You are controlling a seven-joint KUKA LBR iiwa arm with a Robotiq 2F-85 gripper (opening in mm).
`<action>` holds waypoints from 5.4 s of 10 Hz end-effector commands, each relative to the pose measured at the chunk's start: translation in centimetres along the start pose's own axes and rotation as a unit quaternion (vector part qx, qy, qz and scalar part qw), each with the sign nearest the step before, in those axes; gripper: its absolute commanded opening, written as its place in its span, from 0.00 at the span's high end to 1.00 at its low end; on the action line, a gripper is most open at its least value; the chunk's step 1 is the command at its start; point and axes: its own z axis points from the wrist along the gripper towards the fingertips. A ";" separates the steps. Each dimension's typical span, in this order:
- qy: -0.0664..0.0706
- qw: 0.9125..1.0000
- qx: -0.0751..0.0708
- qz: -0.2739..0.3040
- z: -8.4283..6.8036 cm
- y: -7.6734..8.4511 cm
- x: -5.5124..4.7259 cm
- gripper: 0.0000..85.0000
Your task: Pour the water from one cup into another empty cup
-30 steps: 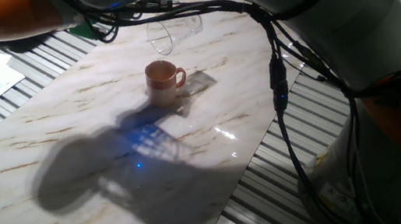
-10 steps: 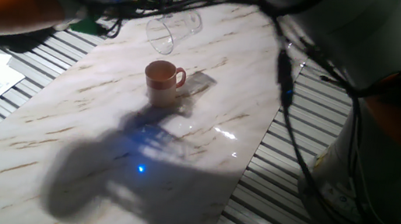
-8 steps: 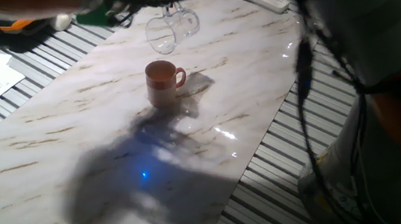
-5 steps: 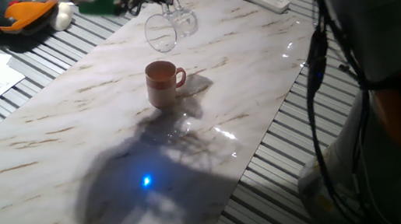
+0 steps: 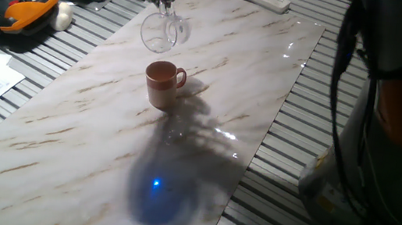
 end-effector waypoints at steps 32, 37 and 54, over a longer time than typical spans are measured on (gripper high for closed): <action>0.384 0.910 -0.149 -0.041 1.5 -1.5 -1.3 1.00; 0.395 0.902 -0.175 -0.018 0.6 -0.6 1.2 1.00; 0.430 0.886 -0.160 0.063 -1.4 1.2 12.3 1.00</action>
